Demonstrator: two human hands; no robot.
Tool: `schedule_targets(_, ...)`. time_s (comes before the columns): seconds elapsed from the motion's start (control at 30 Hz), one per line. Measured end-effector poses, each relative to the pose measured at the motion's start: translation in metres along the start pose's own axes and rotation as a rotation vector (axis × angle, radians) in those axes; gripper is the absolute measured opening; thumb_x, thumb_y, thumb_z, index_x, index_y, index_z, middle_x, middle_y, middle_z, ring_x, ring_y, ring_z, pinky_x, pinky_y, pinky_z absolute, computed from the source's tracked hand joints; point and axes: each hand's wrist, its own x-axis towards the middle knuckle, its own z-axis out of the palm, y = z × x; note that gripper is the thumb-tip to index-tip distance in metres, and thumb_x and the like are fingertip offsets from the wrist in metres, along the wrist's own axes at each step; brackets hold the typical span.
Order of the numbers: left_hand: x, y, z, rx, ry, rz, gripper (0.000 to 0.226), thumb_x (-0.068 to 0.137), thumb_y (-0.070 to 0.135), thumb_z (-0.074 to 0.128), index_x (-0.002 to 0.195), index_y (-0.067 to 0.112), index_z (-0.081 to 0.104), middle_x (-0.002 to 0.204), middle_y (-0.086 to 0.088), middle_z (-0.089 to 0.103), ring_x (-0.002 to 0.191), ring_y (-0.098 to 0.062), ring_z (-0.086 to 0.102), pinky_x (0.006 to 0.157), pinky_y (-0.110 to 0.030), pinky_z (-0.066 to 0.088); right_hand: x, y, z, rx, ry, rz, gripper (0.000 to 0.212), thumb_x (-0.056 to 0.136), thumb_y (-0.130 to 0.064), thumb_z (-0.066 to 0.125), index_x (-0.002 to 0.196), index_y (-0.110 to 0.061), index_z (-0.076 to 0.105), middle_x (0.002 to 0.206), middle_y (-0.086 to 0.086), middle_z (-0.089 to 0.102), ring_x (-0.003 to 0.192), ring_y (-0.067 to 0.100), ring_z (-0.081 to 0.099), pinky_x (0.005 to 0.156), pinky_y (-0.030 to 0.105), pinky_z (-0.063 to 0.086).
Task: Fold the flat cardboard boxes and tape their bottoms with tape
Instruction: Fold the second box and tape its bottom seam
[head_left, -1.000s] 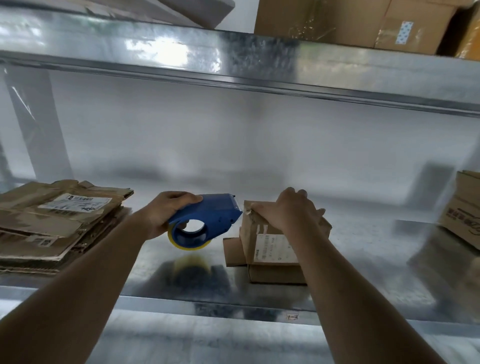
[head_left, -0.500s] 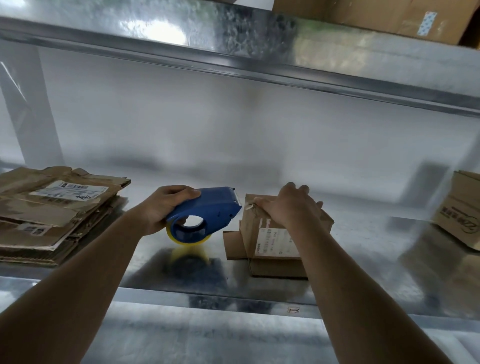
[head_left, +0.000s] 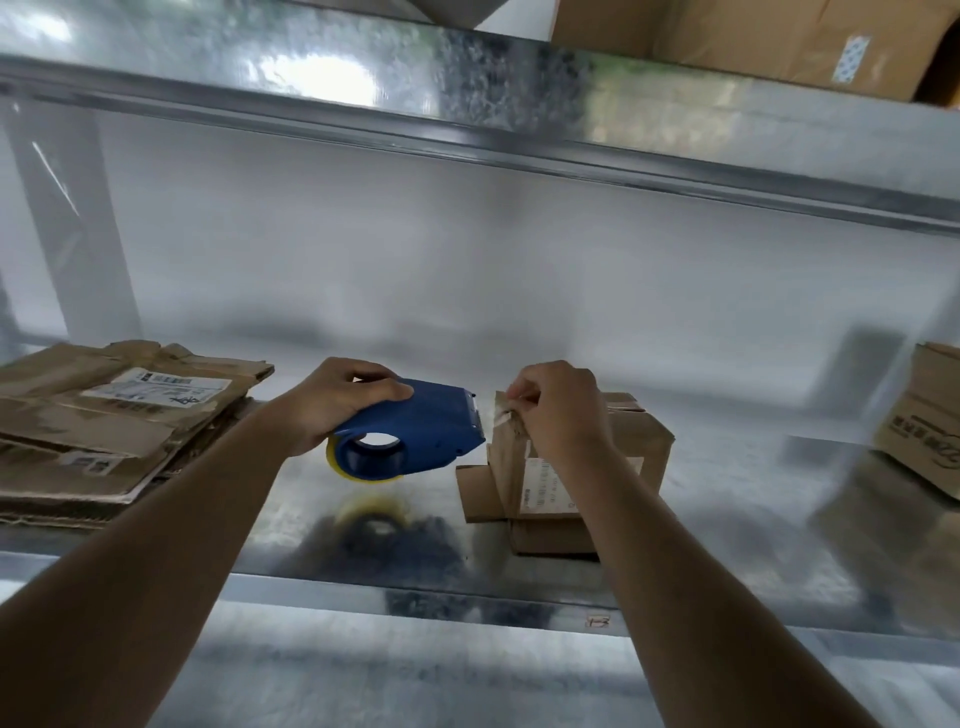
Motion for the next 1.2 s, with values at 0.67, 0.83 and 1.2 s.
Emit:
schedule_targets(0.67, -0.021, 0.017, -0.008, 0.151, -0.115, 0.148, 0.017, 0.097, 0.025, 0.072, 0.113, 0.028, 0.078, 0.107, 0.006, 0.078, 0.098, -0.014, 0.075, 0.081, -0.028, 0.058, -0.006, -0.004, 0.013, -0.061, 0.063, 0.066, 0.017, 0.089, -0.037, 0.08, 0.086, -0.021, 0.074, 0.092, -0.003, 0.068, 0.074, 0.012, 0.063, 0.058, 0.022, 0.043)
schedule_targets(0.83, -0.025, 0.016, -0.01, 0.115, -0.116, 0.133, 0.017, 0.098, 0.027, 0.071, 0.114, 0.027, 0.077, 0.107, 0.005, 0.079, 0.096, -0.015, 0.076, 0.078, -0.026, 0.057, -0.004, -0.005, 0.016, -0.041, 0.054, 0.101, 0.018, 0.087, -0.036, 0.081, 0.084, -0.023, 0.069, 0.095, -0.003, 0.068, 0.076, 0.012, 0.064, 0.061, 0.024, 0.045)
schedule_targets(1.2, -0.011, 0.001, 0.009, 0.062, -0.017, 0.083, 0.011, 0.091, 0.024, 0.079, 0.099, 0.016, 0.081, 0.098, -0.007, 0.078, 0.094, -0.025, 0.074, 0.081, -0.035, 0.056, -0.002, -0.009, 0.019, -0.026, 0.053, 0.166, 0.017, 0.088, -0.028, 0.081, 0.097, -0.017, 0.073, 0.099, 0.001, 0.07, 0.082, 0.016, 0.066, 0.064, 0.024, 0.046)
